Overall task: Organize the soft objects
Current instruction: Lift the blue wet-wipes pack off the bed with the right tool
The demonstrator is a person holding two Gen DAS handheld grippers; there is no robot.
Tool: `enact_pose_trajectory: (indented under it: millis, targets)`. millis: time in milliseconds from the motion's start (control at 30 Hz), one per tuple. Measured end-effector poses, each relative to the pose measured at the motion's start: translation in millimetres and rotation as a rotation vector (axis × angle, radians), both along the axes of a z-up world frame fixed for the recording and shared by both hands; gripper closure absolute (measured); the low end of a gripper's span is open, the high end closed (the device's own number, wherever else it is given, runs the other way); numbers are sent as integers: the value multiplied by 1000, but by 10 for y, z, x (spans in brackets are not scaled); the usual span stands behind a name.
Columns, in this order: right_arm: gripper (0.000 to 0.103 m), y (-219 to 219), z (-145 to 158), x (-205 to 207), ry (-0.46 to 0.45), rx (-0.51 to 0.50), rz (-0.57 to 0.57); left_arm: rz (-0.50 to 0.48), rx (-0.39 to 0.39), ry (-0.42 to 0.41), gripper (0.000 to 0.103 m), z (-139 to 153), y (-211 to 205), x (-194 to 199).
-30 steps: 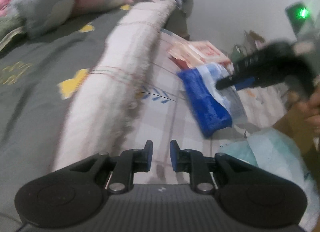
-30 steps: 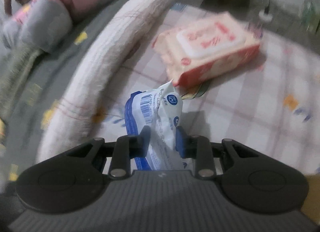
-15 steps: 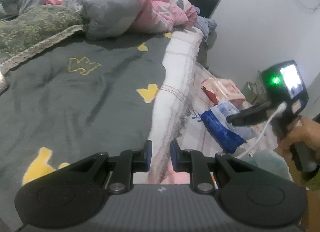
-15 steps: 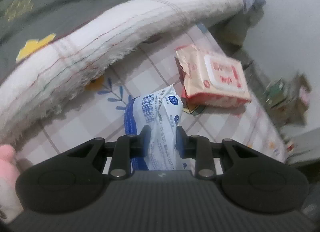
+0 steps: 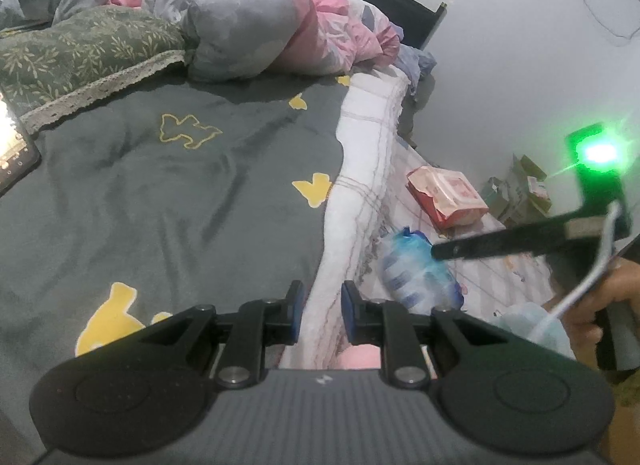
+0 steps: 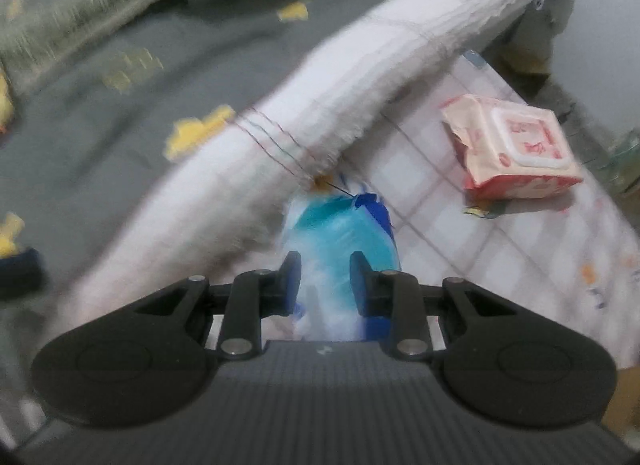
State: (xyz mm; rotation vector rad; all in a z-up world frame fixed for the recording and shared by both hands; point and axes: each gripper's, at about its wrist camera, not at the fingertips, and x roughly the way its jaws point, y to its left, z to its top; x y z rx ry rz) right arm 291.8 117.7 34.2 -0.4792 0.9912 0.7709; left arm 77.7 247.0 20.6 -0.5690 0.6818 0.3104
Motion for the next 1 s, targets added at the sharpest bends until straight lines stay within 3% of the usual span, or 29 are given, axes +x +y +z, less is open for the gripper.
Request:
enact_pose_trajectory:
  millis: [133,233,500,633,867,1000]
  targets:
    - [72,-262,210,180,15,122,-53,-54,-18,-9,69,-15,-69,133]
    - [64,-474,197,401,109,182,-104,-106,-45,-21,60,-41,-178,315]
    - [51,-724,-364,823,349,230,-158,-241,-56,50,58,-229,-514,990]
    - [50,-713,-666,994,423,229,-164,-271,-60,95,48,-361,-609,1269]
    - [46,-650,-972,1211,586,302,-160,-257,-135,209,46,-647,-613,1658]
    - [44,-621,-1088,1255,687,329,-147,-245,-138,226,44,-704,-597,1744]
